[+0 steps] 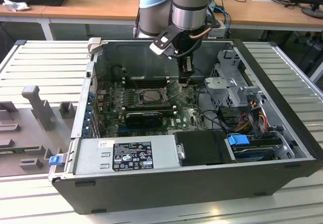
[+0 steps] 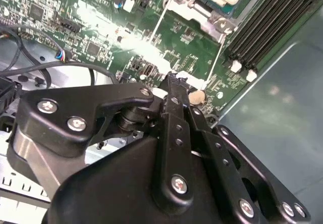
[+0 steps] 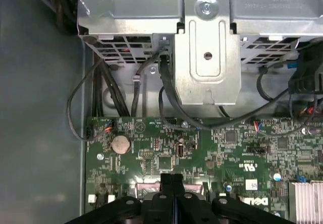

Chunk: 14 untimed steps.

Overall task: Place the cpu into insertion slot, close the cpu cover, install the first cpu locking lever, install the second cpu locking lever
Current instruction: 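Close the cpu cover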

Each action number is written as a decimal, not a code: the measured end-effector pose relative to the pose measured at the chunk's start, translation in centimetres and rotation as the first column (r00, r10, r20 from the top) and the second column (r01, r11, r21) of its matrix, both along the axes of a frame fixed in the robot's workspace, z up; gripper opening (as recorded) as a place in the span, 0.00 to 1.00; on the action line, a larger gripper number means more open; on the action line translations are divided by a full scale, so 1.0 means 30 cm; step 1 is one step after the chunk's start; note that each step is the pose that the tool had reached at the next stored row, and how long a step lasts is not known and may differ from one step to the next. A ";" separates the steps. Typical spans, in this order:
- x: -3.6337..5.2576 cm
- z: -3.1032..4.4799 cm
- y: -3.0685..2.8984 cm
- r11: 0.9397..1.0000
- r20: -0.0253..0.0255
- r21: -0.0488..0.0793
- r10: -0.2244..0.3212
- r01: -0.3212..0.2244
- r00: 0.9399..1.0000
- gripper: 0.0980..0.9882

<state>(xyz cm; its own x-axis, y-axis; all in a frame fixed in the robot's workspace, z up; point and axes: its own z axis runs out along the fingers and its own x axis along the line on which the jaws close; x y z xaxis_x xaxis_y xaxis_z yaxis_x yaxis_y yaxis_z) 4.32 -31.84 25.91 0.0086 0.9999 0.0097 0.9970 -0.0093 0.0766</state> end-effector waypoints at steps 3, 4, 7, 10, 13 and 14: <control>0.019 -0.005 0.000 1.000 0.000 0.000 0.000 0.000 1.000 0.01; 0.022 -0.006 0.000 1.000 0.000 0.000 0.000 0.000 1.000 0.01; 0.038 -0.014 0.000 1.000 0.000 0.000 0.000 0.000 1.000 0.01; 0.056 -0.032 0.000 1.000 0.000 0.000 0.000 0.000 1.000 0.01; 0.057 -0.047 0.000 1.000 -0.011 0.000 0.000 0.000 1.000 0.01; 0.057 -0.047 0.000 1.000 -0.023 0.000 0.000 0.000 1.000 0.01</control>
